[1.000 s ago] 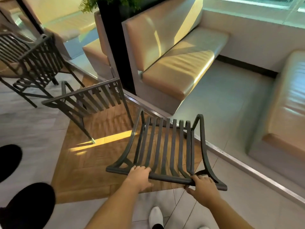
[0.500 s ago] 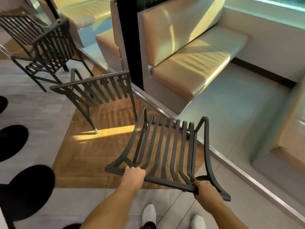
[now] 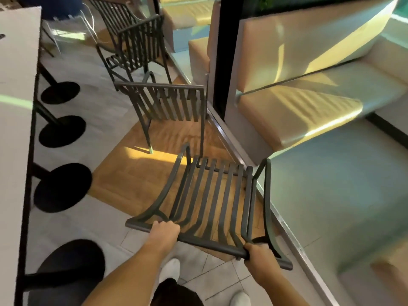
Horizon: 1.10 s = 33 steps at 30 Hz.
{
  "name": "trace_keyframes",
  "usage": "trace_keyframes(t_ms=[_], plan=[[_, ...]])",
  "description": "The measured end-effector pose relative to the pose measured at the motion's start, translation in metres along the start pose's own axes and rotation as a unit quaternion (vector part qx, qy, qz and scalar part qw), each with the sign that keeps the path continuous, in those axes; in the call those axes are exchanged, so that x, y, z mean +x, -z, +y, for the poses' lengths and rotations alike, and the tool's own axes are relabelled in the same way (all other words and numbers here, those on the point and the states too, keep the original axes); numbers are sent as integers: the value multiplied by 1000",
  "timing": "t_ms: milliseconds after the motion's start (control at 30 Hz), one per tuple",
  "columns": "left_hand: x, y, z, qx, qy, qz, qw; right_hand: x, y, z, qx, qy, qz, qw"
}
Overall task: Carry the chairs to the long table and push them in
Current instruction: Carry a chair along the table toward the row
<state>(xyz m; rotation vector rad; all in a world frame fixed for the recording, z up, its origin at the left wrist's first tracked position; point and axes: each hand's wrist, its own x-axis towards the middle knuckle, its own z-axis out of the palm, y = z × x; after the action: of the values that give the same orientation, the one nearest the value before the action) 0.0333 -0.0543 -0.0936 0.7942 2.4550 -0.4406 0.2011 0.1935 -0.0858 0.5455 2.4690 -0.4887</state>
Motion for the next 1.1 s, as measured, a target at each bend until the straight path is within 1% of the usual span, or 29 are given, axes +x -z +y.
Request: trace_keyframes(t_ms=[167, 333, 433, 633, 767, 867, 1000, 1100], plan=[[-18, -15, 27, -44, 58, -13, 997, 13, 15, 24, -78, 50, -27, 995], [-17, -16, 36, -83, 103, -30, 991, 43, 41, 27, -103, 97, -44, 989], [-9, -16, 34, -118, 127, -34, 984, 64, 59, 22, -111, 108, -49, 987], [6, -7, 33, -160, 173, -11, 972, 109, 96, 12, -113, 144, -65, 981], [14, 6, 38, -212, 211, -14, 954, 138, 121, 6, -168, 184, -71, 966], [20, 17, 49, -239, 247, -18, 939, 166, 142, 1, -202, 209, -93, 952], [30, 27, 72, -275, 297, -28, 914, 204, 165, -2, -255, 251, -120, 926], [36, 39, 99, -300, 347, -27, 888, 232, 185, -1, -301, 290, -132, 899]])
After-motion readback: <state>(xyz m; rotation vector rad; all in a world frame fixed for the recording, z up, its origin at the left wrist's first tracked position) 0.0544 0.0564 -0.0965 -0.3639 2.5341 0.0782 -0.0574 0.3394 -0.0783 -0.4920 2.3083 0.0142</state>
